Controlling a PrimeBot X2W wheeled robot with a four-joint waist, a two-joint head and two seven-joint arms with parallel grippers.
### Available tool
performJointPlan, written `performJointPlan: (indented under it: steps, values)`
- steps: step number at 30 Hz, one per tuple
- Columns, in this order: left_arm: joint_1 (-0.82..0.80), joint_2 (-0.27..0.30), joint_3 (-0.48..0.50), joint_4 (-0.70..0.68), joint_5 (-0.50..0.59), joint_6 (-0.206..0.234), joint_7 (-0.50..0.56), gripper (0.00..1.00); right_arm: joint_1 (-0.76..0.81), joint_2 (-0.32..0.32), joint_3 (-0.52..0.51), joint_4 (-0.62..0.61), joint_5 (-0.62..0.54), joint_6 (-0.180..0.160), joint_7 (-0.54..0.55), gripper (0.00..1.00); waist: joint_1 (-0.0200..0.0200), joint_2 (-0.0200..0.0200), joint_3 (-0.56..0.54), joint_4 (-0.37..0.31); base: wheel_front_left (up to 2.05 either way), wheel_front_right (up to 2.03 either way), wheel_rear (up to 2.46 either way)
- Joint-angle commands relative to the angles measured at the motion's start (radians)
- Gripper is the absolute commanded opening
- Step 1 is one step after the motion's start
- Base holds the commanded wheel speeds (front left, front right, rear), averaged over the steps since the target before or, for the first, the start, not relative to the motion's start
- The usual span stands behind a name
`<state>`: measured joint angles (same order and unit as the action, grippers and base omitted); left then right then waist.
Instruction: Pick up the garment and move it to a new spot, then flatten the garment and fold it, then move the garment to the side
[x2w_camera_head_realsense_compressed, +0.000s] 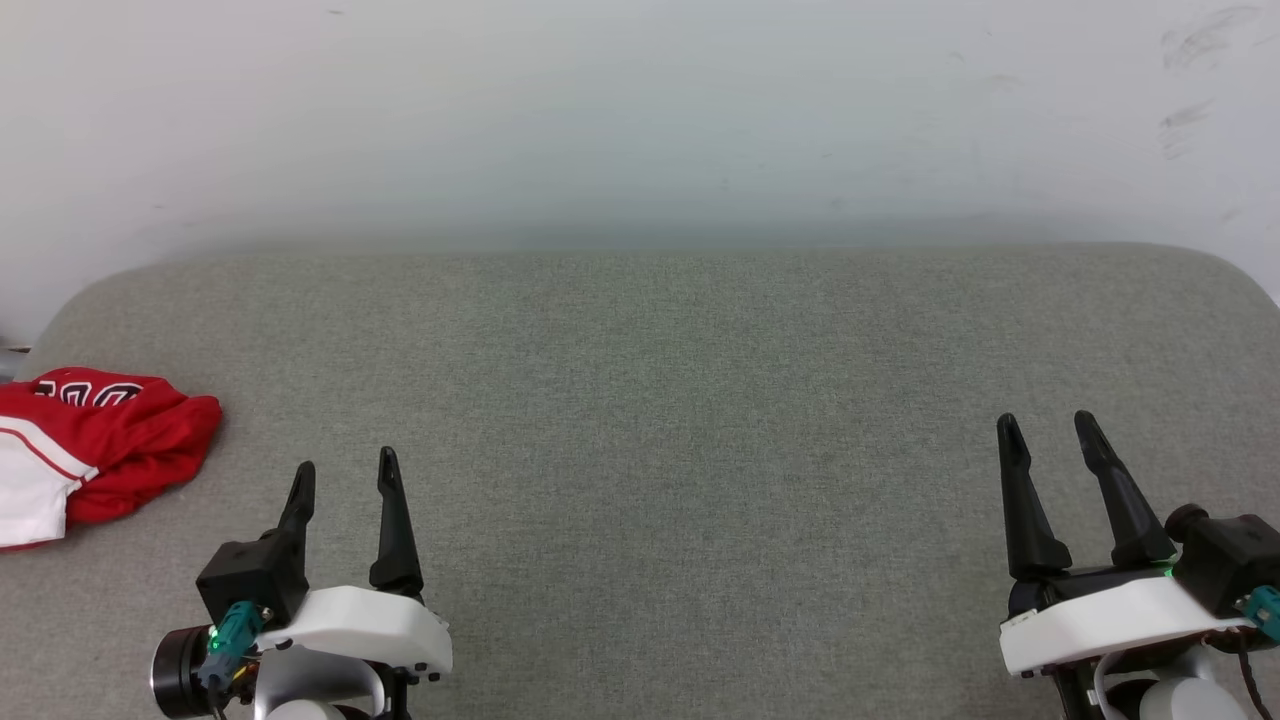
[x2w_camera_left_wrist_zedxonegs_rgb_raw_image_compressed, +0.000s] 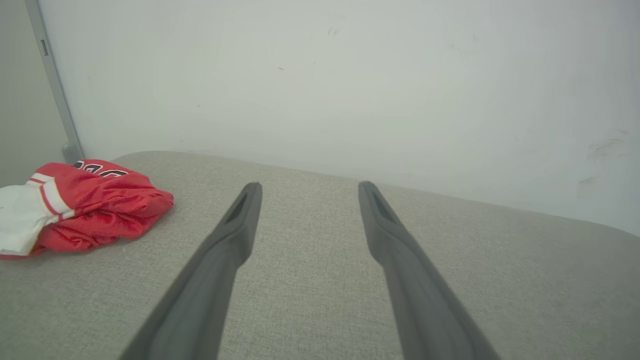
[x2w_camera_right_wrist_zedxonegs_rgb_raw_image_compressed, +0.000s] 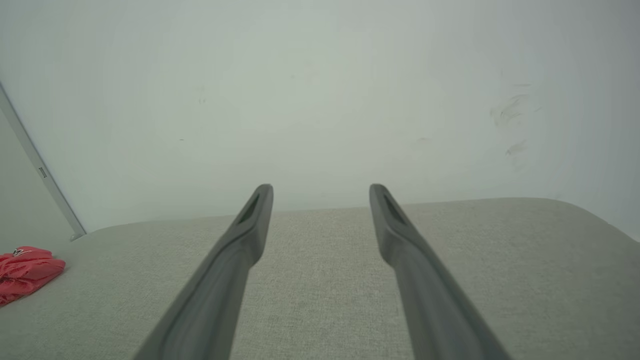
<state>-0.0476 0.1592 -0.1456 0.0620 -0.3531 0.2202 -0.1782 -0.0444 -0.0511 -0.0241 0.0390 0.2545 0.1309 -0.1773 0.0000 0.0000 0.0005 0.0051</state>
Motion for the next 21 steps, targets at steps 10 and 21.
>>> performJointPlan:
  steps: [10, 21]
  values:
    - [0.008, 0.015, -0.030, -0.003, 0.100, 0.014, -0.031, 1.00, 0.005, 0.001, 0.001, -0.016, -0.113, 0.000, -0.032, 1.00, 0.0000, 0.0000, -0.002, 0.001, 0.00, 0.00, 0.00]
    - [0.017, 0.006, -0.029, 0.012, 0.178, 0.008, -0.053, 1.00, 0.013, 0.001, -0.001, -0.012, -0.176, 0.000, -0.055, 1.00, 0.0000, 0.0000, -0.003, 0.002, 0.00, 0.00, 0.00]
